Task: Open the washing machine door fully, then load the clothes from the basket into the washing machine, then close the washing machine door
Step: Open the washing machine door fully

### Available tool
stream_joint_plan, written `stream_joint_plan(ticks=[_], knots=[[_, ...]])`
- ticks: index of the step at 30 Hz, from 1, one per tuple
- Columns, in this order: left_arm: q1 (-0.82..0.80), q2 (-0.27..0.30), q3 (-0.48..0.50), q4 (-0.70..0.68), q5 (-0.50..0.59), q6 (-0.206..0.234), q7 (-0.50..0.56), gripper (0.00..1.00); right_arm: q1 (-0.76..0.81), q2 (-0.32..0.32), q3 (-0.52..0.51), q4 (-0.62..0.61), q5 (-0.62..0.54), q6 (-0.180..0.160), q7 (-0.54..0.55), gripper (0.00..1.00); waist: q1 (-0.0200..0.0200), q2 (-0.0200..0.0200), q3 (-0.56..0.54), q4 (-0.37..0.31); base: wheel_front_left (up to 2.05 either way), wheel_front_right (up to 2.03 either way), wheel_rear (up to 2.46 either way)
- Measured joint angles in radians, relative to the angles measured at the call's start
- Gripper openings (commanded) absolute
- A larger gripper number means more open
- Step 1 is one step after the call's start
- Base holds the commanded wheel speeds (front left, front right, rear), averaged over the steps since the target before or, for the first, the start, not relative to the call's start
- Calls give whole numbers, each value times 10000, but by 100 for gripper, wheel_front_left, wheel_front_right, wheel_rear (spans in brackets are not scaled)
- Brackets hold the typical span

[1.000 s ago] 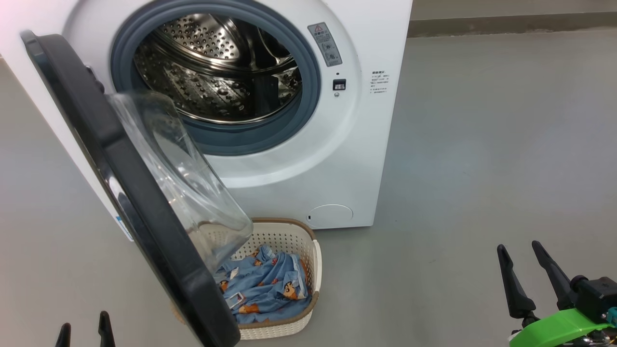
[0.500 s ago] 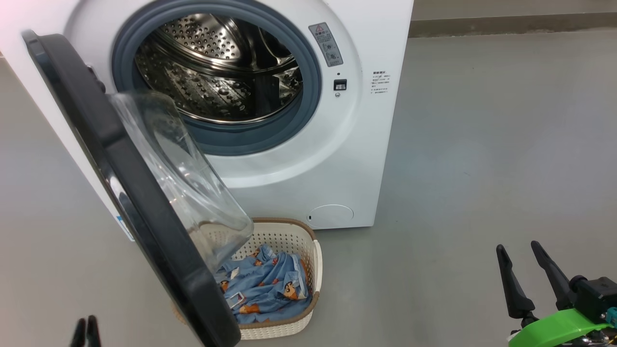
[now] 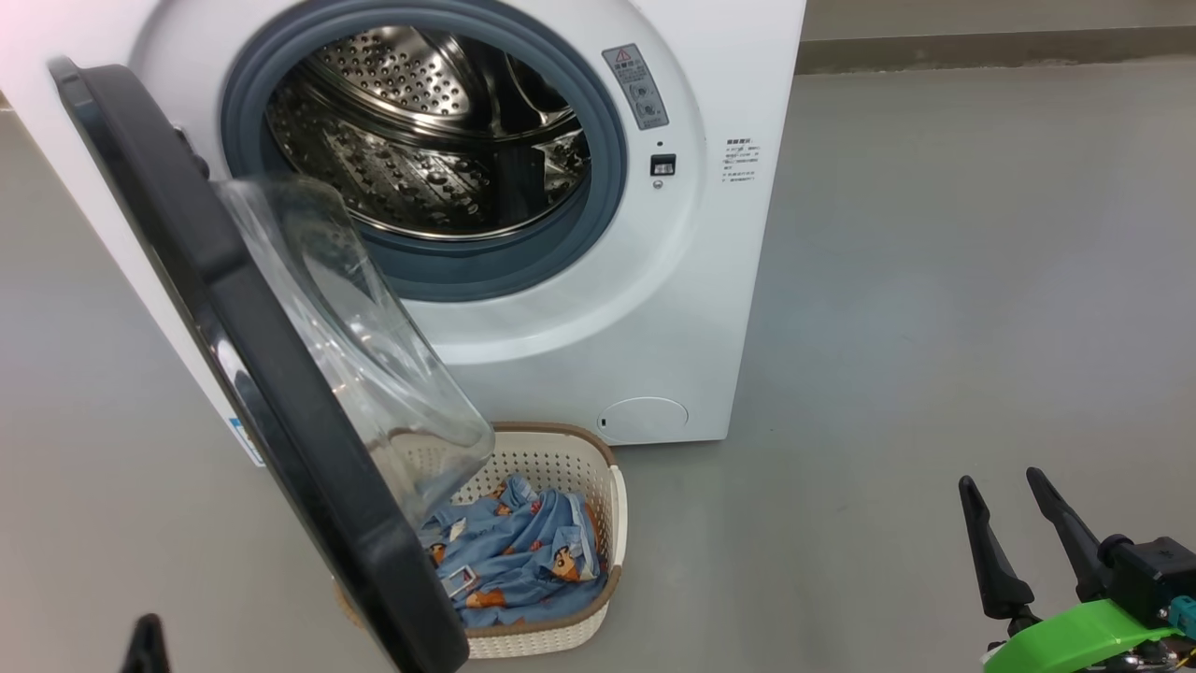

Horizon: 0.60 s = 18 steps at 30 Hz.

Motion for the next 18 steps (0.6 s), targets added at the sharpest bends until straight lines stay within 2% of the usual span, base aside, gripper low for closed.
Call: stream_joint_plan(ticks=[6, 10, 14, 18], knots=[[-34, -54, 899, -548, -38, 2, 0, 0, 1, 2, -2, 2, -56, 0, 0, 100, 0, 0, -11, 63, 0, 0, 0], [-147, -98, 1317, -1628, -42, 29, 0, 0, 3, 4, -12, 2, -56, 0, 0, 100, 0, 0, -25, 131, 0, 0, 0], [-385, -111, 1289, -3338, -107, 113, -2, 0, 14, 19, -31, 2, -63, 0, 0, 100, 0, 0, -44, 235, 0, 0, 0], [-511, -111, 761, -5024, -86, 198, -10, 0, 20, 17, -44, 10, -63, 0, 0, 100, 0, 0, -64, 373, 0, 0, 0]])
